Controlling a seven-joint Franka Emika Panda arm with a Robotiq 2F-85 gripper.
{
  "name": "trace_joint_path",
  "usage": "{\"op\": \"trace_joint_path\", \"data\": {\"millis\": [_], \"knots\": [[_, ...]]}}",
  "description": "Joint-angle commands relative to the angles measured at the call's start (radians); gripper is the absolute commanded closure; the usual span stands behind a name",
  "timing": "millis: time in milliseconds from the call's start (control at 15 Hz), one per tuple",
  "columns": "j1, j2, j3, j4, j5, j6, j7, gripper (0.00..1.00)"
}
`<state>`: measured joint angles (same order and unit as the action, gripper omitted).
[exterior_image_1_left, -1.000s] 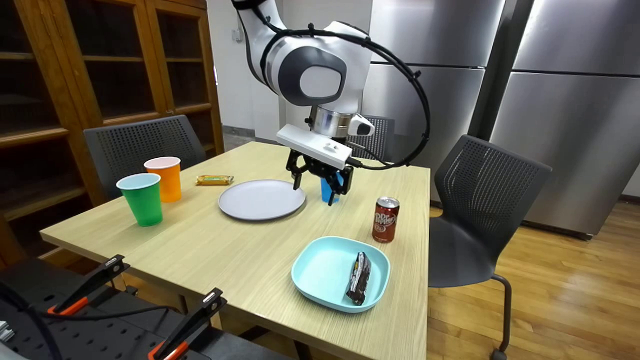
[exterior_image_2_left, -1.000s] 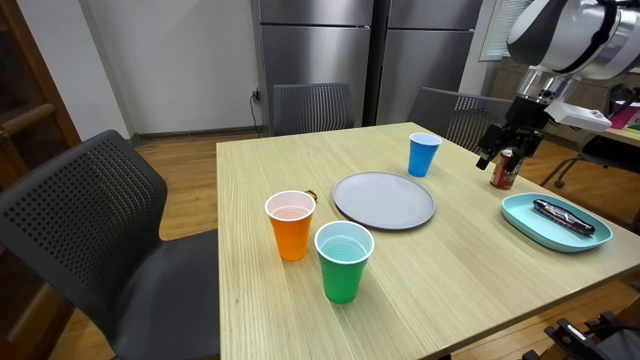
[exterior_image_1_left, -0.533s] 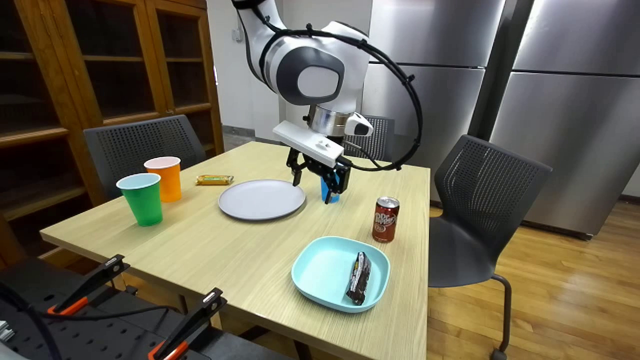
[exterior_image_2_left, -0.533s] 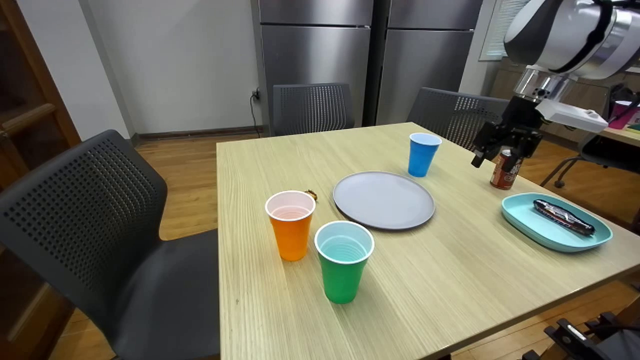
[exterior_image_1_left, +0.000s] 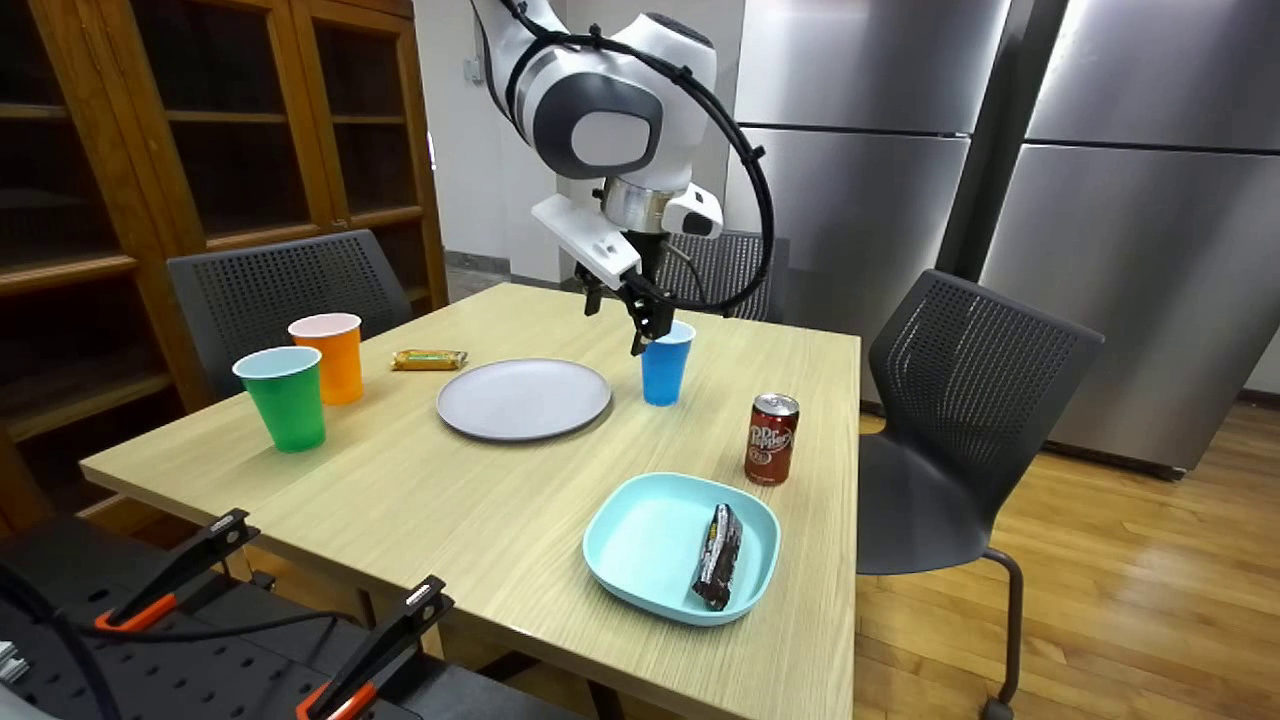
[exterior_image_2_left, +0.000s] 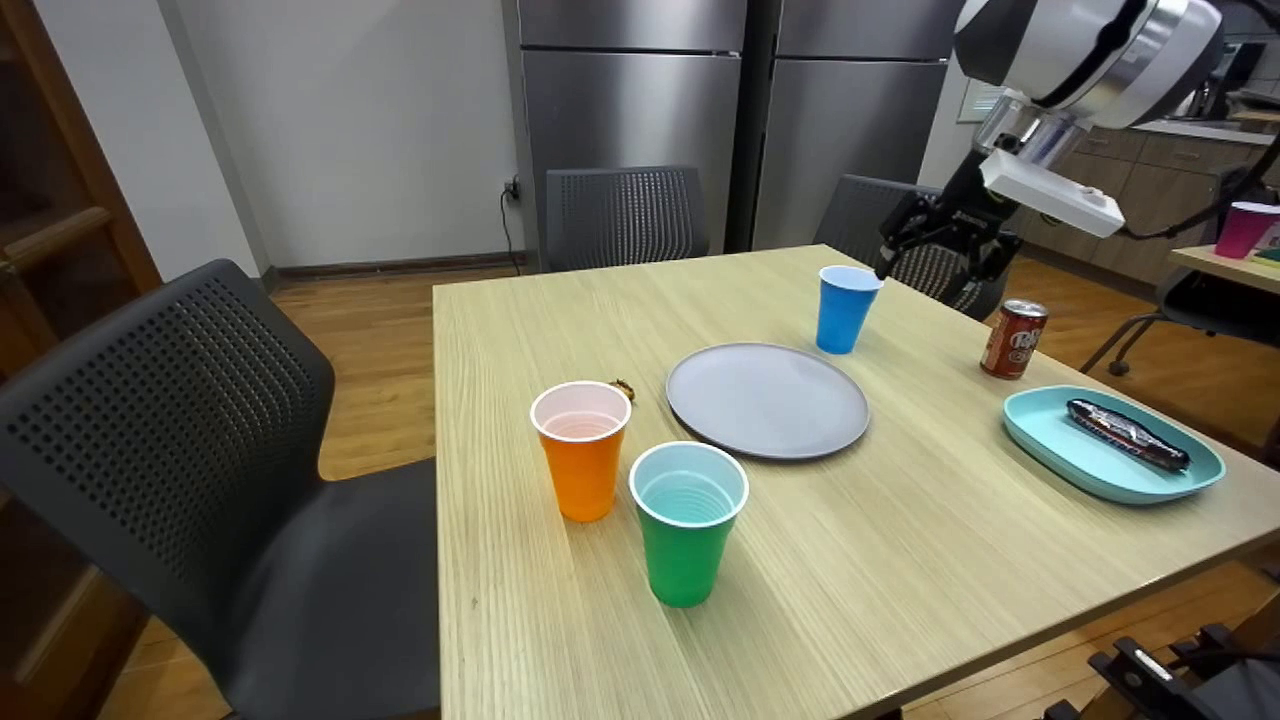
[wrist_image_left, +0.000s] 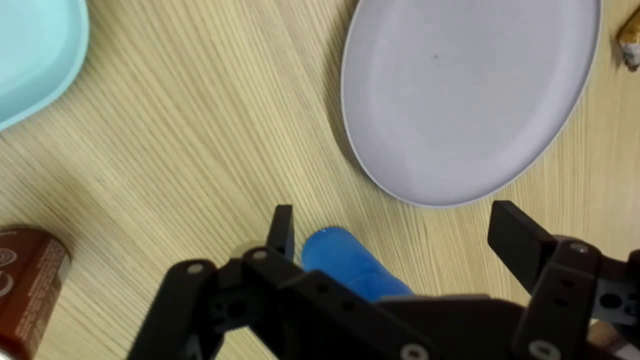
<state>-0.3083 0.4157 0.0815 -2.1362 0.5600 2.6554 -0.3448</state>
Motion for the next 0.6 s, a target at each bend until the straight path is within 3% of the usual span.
{"op": "trace_joint_path", "data": {"millis": [0,533], "knots": [[0.056,0.047,-0.026,0.083,-0.015,0.053,0.153,0.00],[0.112,0.157,-0.115,0.248,-0.110,0.037,0.455,0.00]]}}
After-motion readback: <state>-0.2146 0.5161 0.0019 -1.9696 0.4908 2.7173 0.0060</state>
